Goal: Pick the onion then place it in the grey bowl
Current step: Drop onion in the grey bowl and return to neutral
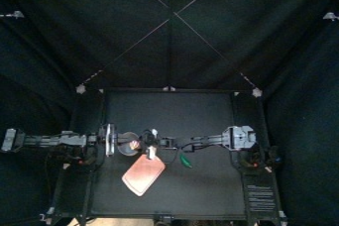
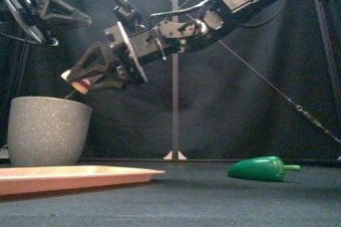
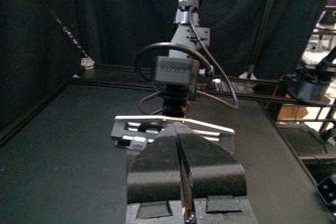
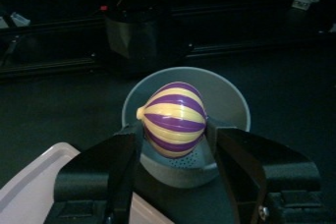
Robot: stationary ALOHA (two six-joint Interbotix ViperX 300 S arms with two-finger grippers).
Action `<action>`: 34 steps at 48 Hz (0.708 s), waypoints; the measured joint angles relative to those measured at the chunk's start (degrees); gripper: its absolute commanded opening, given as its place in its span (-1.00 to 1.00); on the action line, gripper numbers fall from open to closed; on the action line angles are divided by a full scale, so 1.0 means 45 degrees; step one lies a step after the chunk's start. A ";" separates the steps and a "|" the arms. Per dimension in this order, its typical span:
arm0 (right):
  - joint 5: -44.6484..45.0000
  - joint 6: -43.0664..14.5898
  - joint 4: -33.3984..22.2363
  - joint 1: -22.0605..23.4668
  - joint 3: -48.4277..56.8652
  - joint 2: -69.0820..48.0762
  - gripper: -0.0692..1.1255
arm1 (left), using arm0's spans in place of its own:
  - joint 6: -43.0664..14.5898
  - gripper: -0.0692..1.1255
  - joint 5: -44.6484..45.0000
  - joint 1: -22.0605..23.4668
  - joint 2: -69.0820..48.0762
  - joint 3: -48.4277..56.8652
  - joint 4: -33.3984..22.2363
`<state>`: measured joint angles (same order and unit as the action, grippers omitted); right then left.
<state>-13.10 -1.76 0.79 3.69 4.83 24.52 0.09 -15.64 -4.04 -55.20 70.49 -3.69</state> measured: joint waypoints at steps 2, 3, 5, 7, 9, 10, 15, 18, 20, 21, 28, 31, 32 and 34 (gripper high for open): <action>0.0117 -0.0039 0.0020 0.0000 -0.0234 0.0137 0.56 | 0.0000 -0.89 -0.0020 0.0000 0.0000 0.0000 0.0000; 0.0195 -0.0020 0.0020 0.0020 -0.0371 0.0195 0.58 | 0.0020 -0.89 0.0000 0.0020 0.0000 0.0000 0.0000; 0.0234 -0.0039 0.0020 0.0020 -0.0586 0.0352 0.62 | 0.0020 -0.89 0.0000 0.0000 0.0000 0.0000 0.0000; 0.0293 -0.0059 0.0020 0.0020 -0.0703 0.0488 0.66 | 0.0000 -0.89 -0.0020 0.0000 0.0020 0.0000 0.0000; 0.0371 0.0039 -0.0039 0.0020 -0.0840 0.0625 0.71 | 0.0000 -0.89 -0.0020 -0.0020 0.0000 0.0000 0.0000; 0.0430 0.0059 -0.0059 0.0020 -0.0879 0.0664 0.73 | 0.0000 -0.89 0.0000 -0.0020 0.0000 0.0000 0.0000; 0.0742 -0.0020 -0.0176 0.0020 -0.1074 0.0898 0.78 | 0.0000 -0.89 0.0000 -0.0020 0.0000 0.0000 0.0000; 0.0820 -0.0020 -0.0176 0.0000 -0.1074 0.0918 0.78 | 0.0000 -0.89 0.0000 -0.0020 0.0000 0.0000 0.0000; 0.0859 -0.0020 -0.0215 0.0020 -0.1094 0.0918 0.78 | 0.0020 -0.89 0.0000 -0.0020 0.0000 0.0000 0.0000; 0.0859 -0.0020 -0.0234 0.0020 -0.1094 0.0918 0.78 | 0.0020 -0.89 0.0000 -0.0020 0.0000 0.0000 0.0000; 0.0898 0.0020 -0.0449 0.0020 -0.0684 0.0703 0.79 | 0.0020 -0.89 0.0000 -0.0020 0.0000 0.0098 0.0000; 0.0840 0.0039 -0.0566 0.0020 -0.0117 0.0234 0.79 | 0.0020 -0.89 0.0000 -0.0020 0.0000 0.0137 0.0000; 0.0820 0.0020 -0.0586 0.0020 0.0078 0.0078 0.79 | 0.0020 -0.89 0.0000 -0.0020 0.0000 0.0156 0.0000; 0.0703 -0.0020 -0.0605 0.0020 0.0449 -0.0293 0.79 | 0.0020 -0.89 -0.0020 -0.0020 0.0000 0.0176 0.0000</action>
<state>-9.93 -1.85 -1.93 3.78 6.86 23.20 0.18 -15.73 -4.13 -55.20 71.28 -3.69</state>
